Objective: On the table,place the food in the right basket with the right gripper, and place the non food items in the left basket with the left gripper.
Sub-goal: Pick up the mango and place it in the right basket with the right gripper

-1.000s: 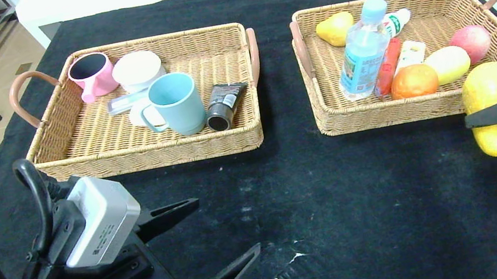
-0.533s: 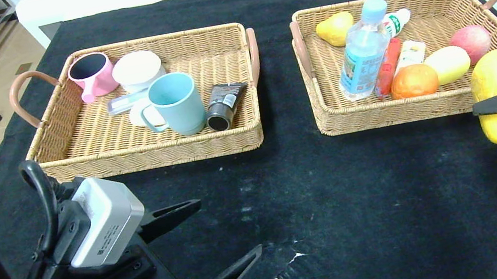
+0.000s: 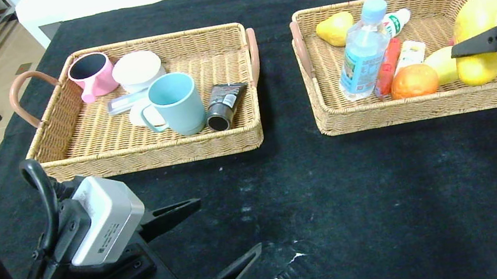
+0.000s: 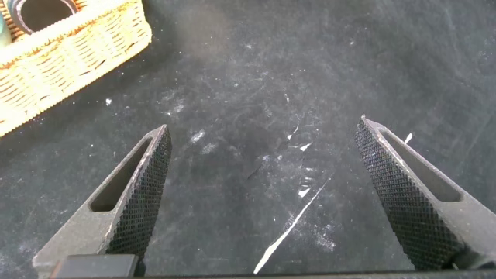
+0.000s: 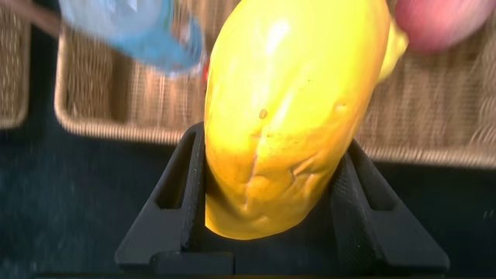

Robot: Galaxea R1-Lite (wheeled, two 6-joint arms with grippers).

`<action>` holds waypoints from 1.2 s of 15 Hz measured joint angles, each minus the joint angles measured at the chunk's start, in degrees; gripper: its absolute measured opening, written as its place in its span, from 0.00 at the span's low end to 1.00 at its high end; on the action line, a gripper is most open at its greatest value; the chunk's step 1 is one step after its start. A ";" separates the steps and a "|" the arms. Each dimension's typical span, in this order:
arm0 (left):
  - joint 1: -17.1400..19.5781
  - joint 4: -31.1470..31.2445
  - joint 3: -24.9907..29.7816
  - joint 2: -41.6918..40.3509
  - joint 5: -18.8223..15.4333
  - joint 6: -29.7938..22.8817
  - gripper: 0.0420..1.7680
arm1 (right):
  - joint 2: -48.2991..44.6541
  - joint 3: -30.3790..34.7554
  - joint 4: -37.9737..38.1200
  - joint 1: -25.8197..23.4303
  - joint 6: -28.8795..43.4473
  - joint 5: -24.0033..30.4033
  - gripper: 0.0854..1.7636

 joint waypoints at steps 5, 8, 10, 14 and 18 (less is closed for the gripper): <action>0.11 -0.02 -0.30 -0.11 0.17 -0.07 0.97 | 7.56 -8.05 -4.80 -0.99 -0.24 -0.52 0.52; 0.11 -0.02 -0.38 -0.23 0.20 -0.07 0.97 | 11.14 -8.55 -10.90 -1.21 -0.09 -0.66 0.52; 0.11 -0.06 -0.49 -0.28 0.20 -0.07 0.97 | 13.10 -8.57 -14.18 -1.55 0.00 -0.66 0.52; 0.11 -0.09 -0.50 -0.50 0.20 -0.07 0.97 | 16.43 -8.66 -15.45 -1.66 -0.06 -0.79 0.52; 0.09 -0.06 -0.44 -0.45 0.11 -0.07 0.97 | 17.31 -8.05 -15.74 -1.82 -0.02 -0.79 0.52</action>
